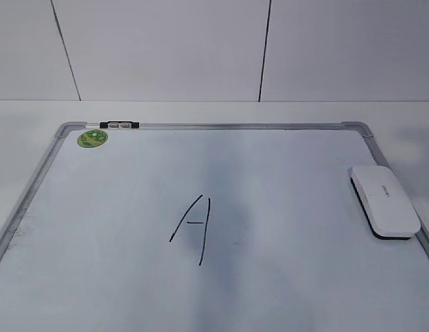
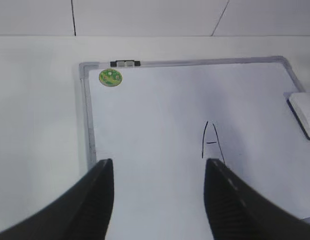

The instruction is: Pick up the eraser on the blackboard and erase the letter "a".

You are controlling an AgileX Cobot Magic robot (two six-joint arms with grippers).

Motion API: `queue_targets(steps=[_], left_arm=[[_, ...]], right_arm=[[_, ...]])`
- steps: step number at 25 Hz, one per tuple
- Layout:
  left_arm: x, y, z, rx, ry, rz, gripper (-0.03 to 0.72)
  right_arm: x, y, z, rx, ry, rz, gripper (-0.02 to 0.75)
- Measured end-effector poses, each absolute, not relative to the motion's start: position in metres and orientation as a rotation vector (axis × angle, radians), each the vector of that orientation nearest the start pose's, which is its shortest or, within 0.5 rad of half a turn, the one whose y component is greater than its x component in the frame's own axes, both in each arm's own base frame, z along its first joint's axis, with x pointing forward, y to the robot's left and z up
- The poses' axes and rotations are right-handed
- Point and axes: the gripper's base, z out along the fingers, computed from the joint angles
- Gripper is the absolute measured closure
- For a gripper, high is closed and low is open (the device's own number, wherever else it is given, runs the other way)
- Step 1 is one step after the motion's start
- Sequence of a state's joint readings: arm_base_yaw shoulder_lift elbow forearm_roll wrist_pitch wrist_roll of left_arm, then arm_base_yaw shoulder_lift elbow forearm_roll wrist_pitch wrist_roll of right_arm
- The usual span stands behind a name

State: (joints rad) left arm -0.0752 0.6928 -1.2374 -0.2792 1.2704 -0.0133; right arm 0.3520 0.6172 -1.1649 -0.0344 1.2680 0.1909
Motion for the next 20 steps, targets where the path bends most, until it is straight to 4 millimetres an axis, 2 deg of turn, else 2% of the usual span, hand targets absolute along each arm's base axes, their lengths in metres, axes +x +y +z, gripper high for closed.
queue_targets(steps=[5, 11, 15, 20], left_arm=[[0.026, -0.026, 0.453, 0.144, 2.081, -0.391, 0.256], [-0.01, -0.024, 0.453, 0.16, 1.976, -0.392, 0.256], [-0.024, -0.024, 0.436, 0.164, 1.967, -0.399, 0.256], [-0.028, -0.025, 0.394, 0.161, 2.029, -0.422, 0.256]], right_arm=[[0.028, 0.008, 0.409, -0.166, 2.188, 0.277, 0.146], [0.003, -0.001, 0.378, -0.17, 2.171, 0.284, 0.146], [-0.013, -0.007, 0.366, -0.205, 2.118, 0.273, 0.146], [-0.025, -0.011, 0.351, -0.254, 2.078, 0.25, 0.146]])
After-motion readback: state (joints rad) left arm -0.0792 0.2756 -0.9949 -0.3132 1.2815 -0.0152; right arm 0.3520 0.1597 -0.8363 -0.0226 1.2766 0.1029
